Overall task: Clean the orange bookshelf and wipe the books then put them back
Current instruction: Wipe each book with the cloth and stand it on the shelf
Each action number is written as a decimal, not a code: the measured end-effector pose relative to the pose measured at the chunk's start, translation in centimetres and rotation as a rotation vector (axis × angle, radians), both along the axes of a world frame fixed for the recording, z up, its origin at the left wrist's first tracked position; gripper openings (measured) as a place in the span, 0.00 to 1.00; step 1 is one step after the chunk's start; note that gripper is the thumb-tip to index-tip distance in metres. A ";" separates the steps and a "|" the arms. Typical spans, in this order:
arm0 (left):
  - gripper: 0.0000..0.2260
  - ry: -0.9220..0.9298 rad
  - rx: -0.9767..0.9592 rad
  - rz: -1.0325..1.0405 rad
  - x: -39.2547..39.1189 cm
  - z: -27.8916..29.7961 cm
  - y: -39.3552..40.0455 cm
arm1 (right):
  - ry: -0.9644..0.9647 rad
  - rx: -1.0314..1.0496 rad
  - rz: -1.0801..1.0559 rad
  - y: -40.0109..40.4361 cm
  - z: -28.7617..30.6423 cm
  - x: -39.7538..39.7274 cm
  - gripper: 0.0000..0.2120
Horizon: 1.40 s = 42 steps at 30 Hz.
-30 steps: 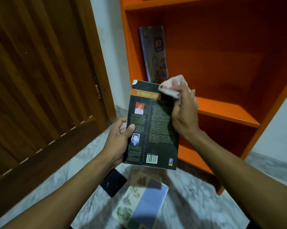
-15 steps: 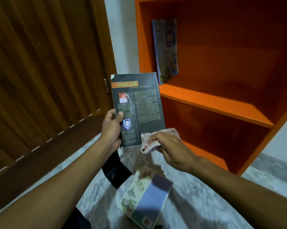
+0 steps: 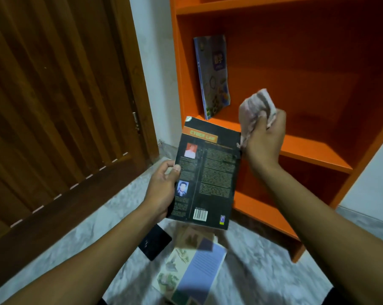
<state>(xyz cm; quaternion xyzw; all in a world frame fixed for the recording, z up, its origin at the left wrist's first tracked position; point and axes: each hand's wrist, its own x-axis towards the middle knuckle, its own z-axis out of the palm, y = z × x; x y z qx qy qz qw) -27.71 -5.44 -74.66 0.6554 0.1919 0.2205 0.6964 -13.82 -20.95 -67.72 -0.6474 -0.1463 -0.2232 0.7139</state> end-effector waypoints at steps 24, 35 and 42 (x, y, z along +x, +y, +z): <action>0.07 -0.143 -0.477 0.173 1.0 1.1 4.2 | -0.457 -0.857 0.887 1.7 -9.8 -7.4 0.09; 0.07 -0.132 -0.429 0.181 -0.7 1.7 6.9 | 0.370 -0.700 0.505 -0.8 -11.5 -2.2 0.07; 0.08 -0.043 -0.290 0.061 -0.3 1.6 5.3 | 0.480 -0.441 0.827 0.0 -7.4 -3.7 0.13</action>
